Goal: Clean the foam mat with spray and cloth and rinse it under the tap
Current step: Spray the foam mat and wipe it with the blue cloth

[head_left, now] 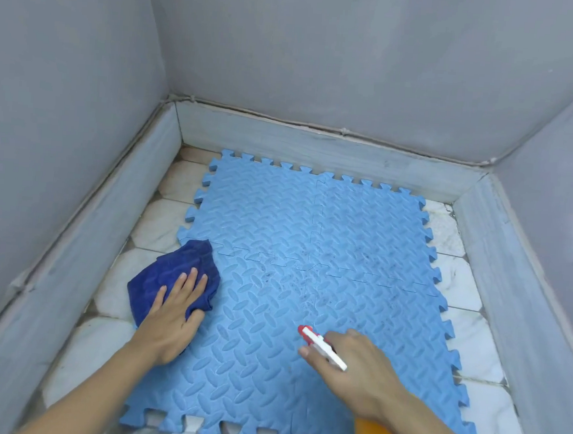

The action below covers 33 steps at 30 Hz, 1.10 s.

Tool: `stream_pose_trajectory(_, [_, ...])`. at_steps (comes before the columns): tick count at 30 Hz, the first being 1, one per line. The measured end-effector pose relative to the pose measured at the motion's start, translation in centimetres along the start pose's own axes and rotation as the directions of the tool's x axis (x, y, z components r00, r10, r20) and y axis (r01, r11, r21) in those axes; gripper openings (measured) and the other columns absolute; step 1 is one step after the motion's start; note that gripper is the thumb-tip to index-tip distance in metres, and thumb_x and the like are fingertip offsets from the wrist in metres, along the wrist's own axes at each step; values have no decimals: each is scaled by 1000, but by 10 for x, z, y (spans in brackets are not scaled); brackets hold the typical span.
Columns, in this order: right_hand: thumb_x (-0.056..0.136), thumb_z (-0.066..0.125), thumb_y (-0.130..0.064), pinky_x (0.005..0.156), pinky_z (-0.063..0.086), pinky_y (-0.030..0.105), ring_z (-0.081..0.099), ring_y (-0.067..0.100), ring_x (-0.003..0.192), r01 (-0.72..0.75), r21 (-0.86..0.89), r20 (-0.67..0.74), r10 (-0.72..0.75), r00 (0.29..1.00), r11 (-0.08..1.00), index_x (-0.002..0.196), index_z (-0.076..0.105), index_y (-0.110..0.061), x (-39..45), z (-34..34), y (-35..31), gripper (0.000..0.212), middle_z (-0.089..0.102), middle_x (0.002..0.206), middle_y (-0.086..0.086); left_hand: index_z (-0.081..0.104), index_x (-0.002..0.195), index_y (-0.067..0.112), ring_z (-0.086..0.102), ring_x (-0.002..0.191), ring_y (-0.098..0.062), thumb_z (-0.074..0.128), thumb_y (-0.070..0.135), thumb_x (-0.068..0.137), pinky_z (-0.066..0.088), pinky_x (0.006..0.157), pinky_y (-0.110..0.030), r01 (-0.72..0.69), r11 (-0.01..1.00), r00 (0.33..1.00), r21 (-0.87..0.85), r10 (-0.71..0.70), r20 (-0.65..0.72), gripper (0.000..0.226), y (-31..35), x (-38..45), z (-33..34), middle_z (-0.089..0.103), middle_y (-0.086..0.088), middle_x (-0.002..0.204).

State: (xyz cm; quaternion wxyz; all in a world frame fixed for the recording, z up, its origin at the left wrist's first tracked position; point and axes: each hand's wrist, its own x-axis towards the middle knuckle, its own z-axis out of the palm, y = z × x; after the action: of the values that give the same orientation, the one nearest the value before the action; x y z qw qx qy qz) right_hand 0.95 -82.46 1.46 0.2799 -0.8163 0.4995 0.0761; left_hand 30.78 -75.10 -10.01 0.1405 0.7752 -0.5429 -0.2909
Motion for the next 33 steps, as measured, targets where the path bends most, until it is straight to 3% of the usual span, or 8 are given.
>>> stream_pose_trajectory(4, [87,43,-70,65,47,41,56,21,62,-168,312,-172,229,958,935,72,56,-9,5,-31,36,64,58,68,10,-15,146,30,-25,140,-5,-5,56,71,-16,115,-32,-41,986,999,160,44,-19,80,3,2,5,-22,12,154])
stream_pose_trajectory(10, [91,52,-58,59,47,34,54,10,51,-287,588,-217,490,844,756,77,61,-3,-19,-55,93,57,69,71,8,-6,148,31,-21,140,-2,2,53,74,-16,114,-26,-36,994,997,106,42,-59,78,25,26,16,-15,8,156])
stream_pose_trajectory(15, [90,55,-54,56,44,29,52,7,48,-375,614,-194,594,781,694,76,61,2,-35,-29,111,58,66,68,14,-2,149,28,-17,142,-2,7,49,79,-16,114,-23,-195,965,980,176,198,0,73,51,48,28,-10,11,157])
stream_pose_trajectory(17, [91,56,-51,53,41,22,51,5,48,-383,596,-162,573,803,706,78,63,-3,-43,-28,114,51,65,68,9,-3,149,27,-18,142,-1,7,49,81,-14,116,-26,-261,947,965,185,258,43,72,69,55,36,-11,12,157])
stream_pose_trajectory(20, [93,57,-46,58,41,30,50,6,51,-364,549,-91,487,869,752,77,60,-6,-63,-24,118,43,61,65,5,-1,150,25,-18,142,-3,7,49,80,-12,117,-29,-316,936,948,157,306,84,75,103,66,53,-11,12,157])
stream_pose_trajectory(26, [93,50,-55,73,44,33,52,9,82,-394,349,9,417,909,851,76,56,-20,-115,18,132,39,57,73,-4,-2,151,22,-18,143,-5,8,47,81,-11,118,-32,-417,899,907,132,403,120,74,166,77,91,-11,9,158])
stream_pose_trajectory(31, [92,57,-47,64,47,34,57,11,76,-411,558,-188,592,784,721,78,61,-22,-145,11,156,28,63,78,-7,-3,151,19,-17,145,-11,10,45,83,-10,118,-36,-526,821,850,223,495,180,73,194,75,117,-10,5,159])
stream_pose_trajectory(33, [86,56,-61,67,50,40,60,14,72,-407,623,-228,653,722,668,74,62,-14,-154,8,159,48,62,74,1,1,151,17,-14,145,-13,12,45,84,-9,118,-37,-550,799,835,243,518,188,74,204,74,125,-7,3,159])
